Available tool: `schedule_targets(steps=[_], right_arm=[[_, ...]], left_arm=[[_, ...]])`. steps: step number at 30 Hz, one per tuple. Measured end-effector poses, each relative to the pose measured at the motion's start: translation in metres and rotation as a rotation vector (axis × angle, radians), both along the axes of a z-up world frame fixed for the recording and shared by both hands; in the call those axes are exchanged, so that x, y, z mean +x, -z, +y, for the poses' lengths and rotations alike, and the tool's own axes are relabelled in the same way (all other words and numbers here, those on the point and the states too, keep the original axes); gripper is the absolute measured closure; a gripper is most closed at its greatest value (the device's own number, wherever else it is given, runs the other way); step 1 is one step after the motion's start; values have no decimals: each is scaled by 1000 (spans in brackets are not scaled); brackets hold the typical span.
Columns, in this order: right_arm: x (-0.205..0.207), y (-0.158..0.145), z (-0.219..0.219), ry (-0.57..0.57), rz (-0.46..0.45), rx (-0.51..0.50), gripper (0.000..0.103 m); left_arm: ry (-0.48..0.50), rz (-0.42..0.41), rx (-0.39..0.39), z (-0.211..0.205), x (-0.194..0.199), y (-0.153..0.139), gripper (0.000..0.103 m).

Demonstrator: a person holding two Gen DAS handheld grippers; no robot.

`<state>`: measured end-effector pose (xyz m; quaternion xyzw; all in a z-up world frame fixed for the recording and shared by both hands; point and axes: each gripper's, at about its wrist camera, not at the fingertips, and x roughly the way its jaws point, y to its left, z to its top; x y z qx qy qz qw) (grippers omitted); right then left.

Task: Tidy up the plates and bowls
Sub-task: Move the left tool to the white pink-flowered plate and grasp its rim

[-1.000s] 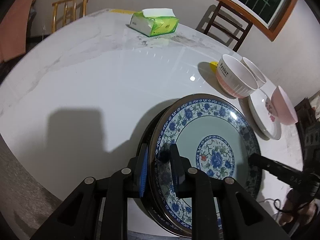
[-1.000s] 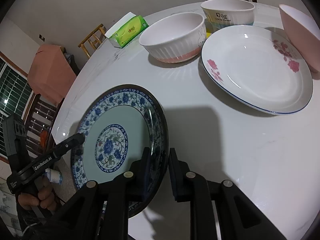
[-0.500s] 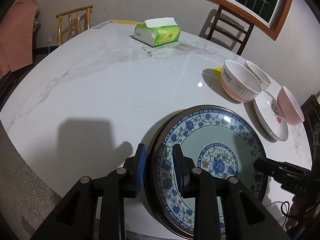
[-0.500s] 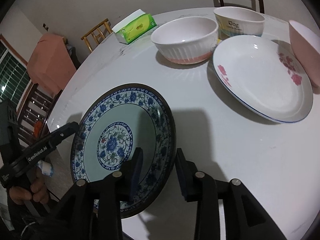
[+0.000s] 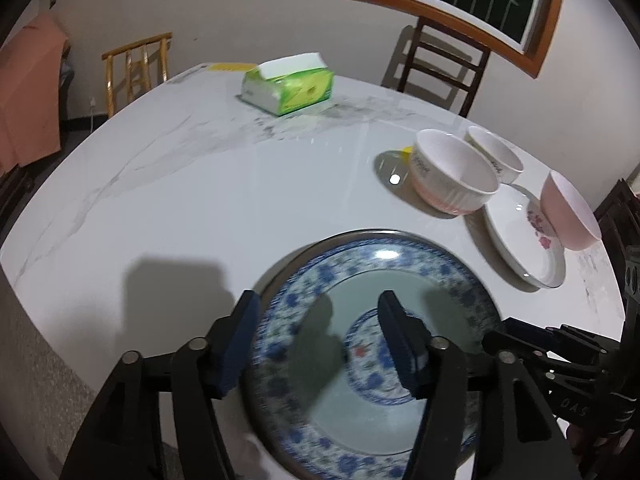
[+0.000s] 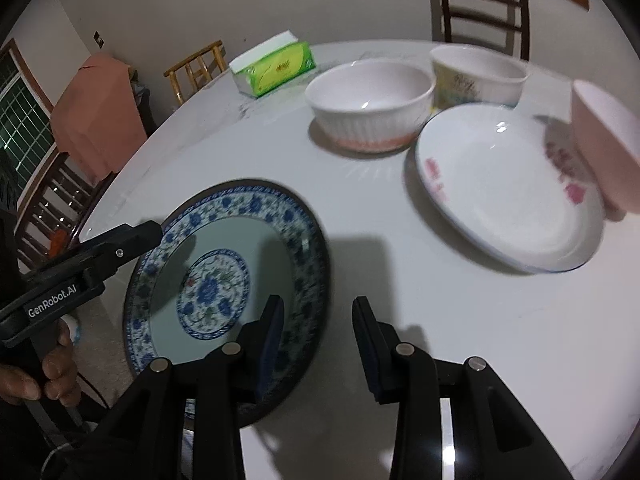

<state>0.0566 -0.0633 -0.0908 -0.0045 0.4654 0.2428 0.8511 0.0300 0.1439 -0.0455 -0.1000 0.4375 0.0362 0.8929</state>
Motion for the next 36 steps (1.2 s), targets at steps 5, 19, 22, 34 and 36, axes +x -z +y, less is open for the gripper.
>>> schedule_targets(steps=[5,19,22,34,36], right_arm=[[-3,-11,-30,57,-71,5,66],[26,-27,-144,285,-133,61,66],[42,-25,-155,307,-127,68,66],[94,0,-176,315,-78,80,68],[100,3,-177,310,-76,79,68]], left_arm=[[39,-28,-4,-26,11,-6,42],[153,-40,-69,-105,58,-11,43],[165,-25,-91,-117,72,-9,45],[174,105,-198,-148,126,24,71],[174,116,-197,-152,133,29,73]])
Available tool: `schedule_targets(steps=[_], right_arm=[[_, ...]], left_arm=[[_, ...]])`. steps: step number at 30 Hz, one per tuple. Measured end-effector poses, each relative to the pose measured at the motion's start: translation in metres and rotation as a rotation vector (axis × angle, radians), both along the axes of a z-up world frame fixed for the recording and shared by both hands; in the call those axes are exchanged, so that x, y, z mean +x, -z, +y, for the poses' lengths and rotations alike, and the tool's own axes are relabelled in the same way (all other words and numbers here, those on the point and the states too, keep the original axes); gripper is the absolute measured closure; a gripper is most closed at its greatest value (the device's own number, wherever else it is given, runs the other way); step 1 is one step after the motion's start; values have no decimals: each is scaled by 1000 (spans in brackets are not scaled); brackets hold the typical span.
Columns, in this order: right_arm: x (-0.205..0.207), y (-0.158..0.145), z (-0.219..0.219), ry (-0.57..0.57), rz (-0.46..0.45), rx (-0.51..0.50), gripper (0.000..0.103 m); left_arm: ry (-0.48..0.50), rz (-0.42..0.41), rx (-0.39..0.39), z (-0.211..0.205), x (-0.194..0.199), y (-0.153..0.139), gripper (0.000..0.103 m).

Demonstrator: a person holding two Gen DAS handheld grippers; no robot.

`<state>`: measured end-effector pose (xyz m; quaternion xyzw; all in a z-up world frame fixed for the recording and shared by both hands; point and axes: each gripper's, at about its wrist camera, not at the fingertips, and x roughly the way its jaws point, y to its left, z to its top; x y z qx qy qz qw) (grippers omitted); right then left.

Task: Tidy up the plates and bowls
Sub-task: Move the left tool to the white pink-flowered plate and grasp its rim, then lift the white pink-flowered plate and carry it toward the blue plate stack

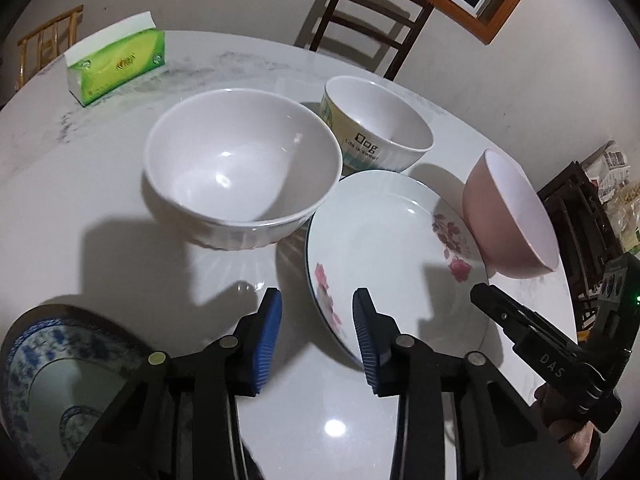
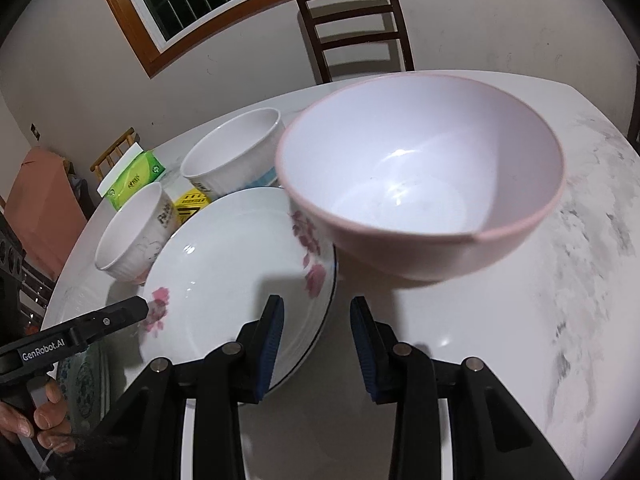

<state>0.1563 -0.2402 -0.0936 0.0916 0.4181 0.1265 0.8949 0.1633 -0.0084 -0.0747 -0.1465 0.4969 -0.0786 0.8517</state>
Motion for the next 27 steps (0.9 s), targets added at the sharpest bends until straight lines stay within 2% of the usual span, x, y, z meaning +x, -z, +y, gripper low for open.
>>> schedule_targets(steps=[5,7,8,9,10,12,19,27], right_arm=[[12,6,1,-21,9,2,76],[16,7,3,-27,8,-4,81],[18,8,4,-35,10,-3,88],[19,8,4,-39,13,0,90],[20,9,4,-38,14,-2,91],[20,9,4,-38,12,3,91],[15,8,0,-29,30,2,91],[-14,8,-15,-5,82,0,91]], left_arm=[[1,11,10,-4,11,9,74],[-1,17,15,-6,14,12,75],[1,19,18,-7,16,14,75],[3,22,20,-8,17,15,79],[8,26,21,-10,18,16,84],[19,37,21,-12,20,19,87],[33,42,42,-16,16,18,88],[104,85,48,-28,-13,16,87]])
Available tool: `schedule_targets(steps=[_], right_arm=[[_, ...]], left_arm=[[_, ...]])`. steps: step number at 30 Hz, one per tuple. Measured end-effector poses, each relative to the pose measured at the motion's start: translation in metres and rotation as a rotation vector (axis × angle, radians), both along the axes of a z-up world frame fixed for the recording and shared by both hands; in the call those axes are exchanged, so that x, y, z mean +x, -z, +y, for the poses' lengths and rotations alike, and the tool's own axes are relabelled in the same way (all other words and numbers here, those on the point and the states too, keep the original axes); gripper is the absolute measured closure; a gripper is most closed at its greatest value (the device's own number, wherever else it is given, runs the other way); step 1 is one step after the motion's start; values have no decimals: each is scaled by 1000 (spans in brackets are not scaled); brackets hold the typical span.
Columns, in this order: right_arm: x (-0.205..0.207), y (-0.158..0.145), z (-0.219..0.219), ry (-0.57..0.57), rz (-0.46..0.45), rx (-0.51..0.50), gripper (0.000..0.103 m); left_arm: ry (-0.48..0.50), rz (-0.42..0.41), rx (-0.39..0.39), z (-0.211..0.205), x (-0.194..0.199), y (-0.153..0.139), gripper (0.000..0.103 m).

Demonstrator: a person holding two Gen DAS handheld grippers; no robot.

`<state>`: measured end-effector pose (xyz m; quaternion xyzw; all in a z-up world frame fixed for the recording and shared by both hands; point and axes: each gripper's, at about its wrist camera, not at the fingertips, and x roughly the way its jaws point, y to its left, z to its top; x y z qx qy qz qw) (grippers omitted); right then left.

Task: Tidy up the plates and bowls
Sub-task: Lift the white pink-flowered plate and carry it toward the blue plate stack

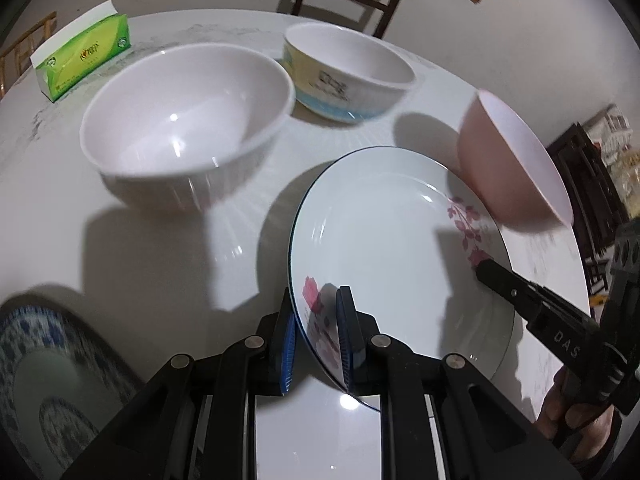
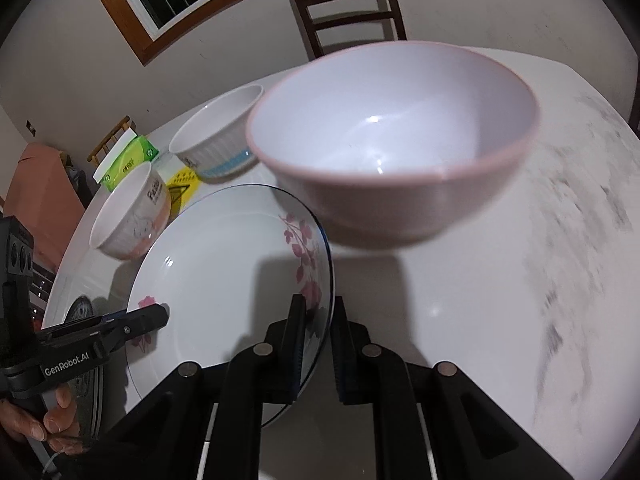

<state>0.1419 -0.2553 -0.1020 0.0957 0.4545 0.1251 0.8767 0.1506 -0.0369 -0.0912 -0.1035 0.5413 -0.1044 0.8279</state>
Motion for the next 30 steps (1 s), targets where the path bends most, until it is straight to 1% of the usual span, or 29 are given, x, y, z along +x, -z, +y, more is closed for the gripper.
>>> schedule_targets(steps=[8,12,18,21,24,28,30], right_arm=[[-35,3,-10,13,38,-6,91],[-51,4,-12,15,55,-6,91],[-70,6,-16,11,67,9,91],[-72,6,-16,8,65,12,91],[-70,6,-16,12,73,19,91],[-68,7,-17,16,78,36,91],[-68,7,-17,16,75,35,90]], left_arm=[[55,31,14,-12,-41,-2,87],[83,46,14,-14,-55,-3,87],[99,62,7,-14,-73,-4,87],[87,70,-8,-7,-68,-3,87],[72,63,2,-6,-67,-3,83],[56,58,-11,-4,-62,-3,83],[56,48,0,-3,-61,-4,82]])
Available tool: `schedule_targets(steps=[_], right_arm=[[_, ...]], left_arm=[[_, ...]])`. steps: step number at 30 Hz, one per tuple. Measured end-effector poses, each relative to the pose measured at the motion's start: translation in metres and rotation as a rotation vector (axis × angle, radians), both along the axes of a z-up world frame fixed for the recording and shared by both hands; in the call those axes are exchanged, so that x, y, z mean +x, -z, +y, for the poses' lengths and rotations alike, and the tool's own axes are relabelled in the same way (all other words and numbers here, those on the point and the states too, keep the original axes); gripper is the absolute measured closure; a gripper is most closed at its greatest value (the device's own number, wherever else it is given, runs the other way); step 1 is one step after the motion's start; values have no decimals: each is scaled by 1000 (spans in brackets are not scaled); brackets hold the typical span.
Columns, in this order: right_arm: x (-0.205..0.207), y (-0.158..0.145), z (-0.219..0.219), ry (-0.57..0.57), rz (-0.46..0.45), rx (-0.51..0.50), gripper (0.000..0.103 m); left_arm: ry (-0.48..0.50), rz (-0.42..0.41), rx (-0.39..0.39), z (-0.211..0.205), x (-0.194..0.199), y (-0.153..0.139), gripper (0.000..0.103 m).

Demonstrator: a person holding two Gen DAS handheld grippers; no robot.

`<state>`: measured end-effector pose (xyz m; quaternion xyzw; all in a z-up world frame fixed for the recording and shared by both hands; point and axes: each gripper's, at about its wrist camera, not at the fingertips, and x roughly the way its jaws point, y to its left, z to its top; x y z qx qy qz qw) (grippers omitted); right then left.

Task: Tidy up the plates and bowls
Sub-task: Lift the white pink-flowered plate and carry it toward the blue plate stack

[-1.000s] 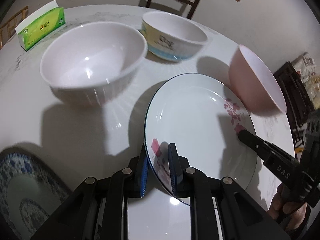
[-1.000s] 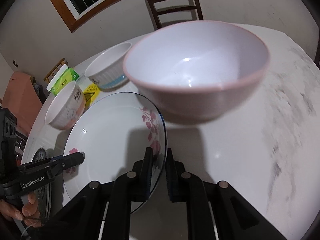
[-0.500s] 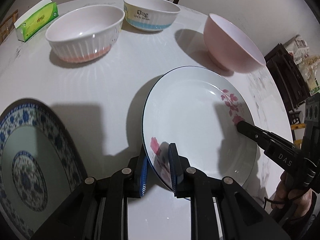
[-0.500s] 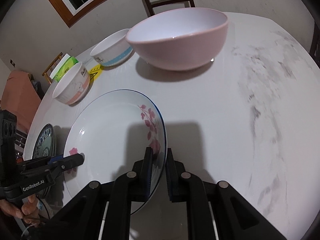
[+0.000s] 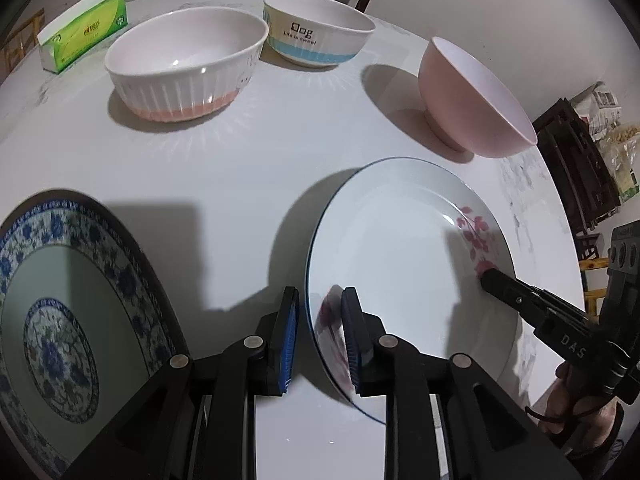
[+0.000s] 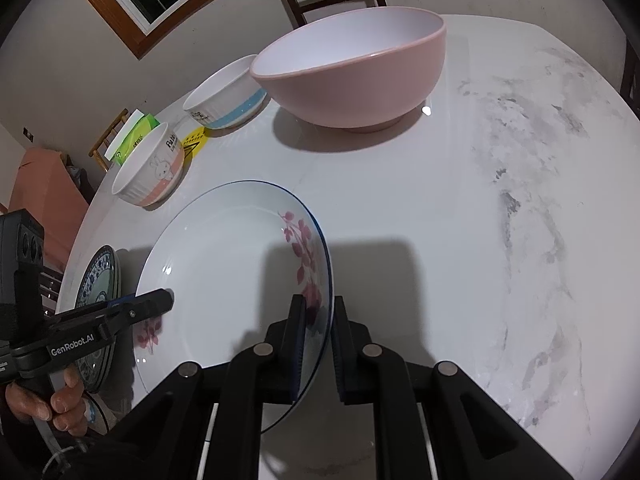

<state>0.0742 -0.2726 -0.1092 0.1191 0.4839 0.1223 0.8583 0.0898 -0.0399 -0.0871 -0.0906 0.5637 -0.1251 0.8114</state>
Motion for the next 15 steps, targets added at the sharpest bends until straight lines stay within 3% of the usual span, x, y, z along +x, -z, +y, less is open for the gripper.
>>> schedule_targets(steps=[15], right_arm=[[3,1,2,21,-2,-3,90]], left_arm=[[14,-10,-2,-10,12,1,88]])
